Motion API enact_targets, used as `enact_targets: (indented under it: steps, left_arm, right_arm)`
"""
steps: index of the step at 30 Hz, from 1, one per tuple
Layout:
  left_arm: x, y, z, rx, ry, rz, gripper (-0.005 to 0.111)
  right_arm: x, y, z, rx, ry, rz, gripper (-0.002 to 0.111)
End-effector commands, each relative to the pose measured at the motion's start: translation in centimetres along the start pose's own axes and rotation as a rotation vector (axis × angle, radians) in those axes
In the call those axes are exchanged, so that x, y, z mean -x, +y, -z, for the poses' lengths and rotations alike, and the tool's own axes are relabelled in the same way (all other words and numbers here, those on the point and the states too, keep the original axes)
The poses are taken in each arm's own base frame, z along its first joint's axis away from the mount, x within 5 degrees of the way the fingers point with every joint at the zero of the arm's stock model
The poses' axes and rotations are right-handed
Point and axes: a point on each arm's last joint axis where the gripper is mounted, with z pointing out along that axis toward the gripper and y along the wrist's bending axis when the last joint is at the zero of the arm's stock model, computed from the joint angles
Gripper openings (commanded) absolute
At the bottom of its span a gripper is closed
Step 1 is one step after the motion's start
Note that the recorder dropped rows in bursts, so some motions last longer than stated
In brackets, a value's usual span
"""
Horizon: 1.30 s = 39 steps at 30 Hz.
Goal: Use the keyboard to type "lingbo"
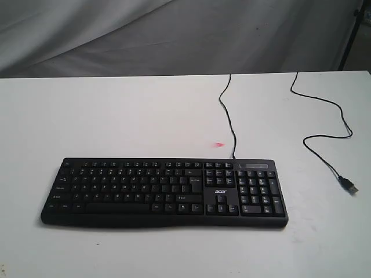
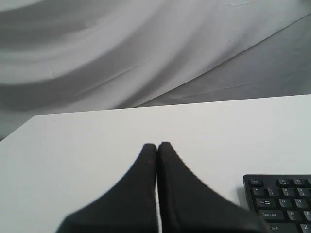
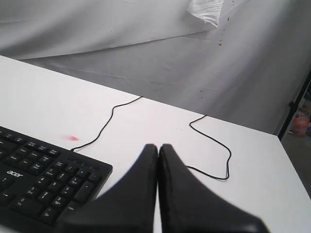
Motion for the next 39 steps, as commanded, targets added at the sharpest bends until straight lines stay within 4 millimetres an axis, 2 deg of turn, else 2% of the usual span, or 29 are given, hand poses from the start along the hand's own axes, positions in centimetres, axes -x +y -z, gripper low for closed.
enact_targets:
  steps: [1, 19, 25, 29, 32, 35, 39]
  left_arm:
    - [-0.1, 0.0, -0.1, -0.004, 0.003, 0.003, 0.001]
    - [-0.1, 0.0, -0.1, -0.004, 0.003, 0.003, 0.001]
    - [-0.1, 0.0, -0.1, -0.004, 0.003, 0.003, 0.001]
    - [-0.1, 0.0, -0.1, -0.004, 0.003, 0.003, 0.001]
    - [-0.1, 0.0, -0.1, -0.004, 0.003, 0.003, 0.001]
    - [-0.1, 0.0, -0.1, -0.004, 0.003, 0.003, 0.001]
    - [-0.1, 0.0, -0.1, -0.004, 0.003, 0.003, 0.001]
  right_arm:
    - [-0.1, 0.0, 0.0, -0.006, 0.000, 0.000, 0.000]
    - [-0.1, 0.0, 0.0, -0.006, 0.000, 0.000, 0.000]
    - [0.2, 0.2, 0.1, 0.024, 0.003, -0.158, 0.000]
    - [2.6, -0.2, 0.7, 0.050, 0.064, -0.159, 0.000]
    - [5.1, -0.7, 0.8, 0.070, 0.126, -0.155, 0.000]
    - [10.5, -1.9, -0.5, 0.077, 0.164, -0.142, 0.000]
    - [14.8, -2.9, -2.8, 0.082, 0.167, -0.137, 0.000]
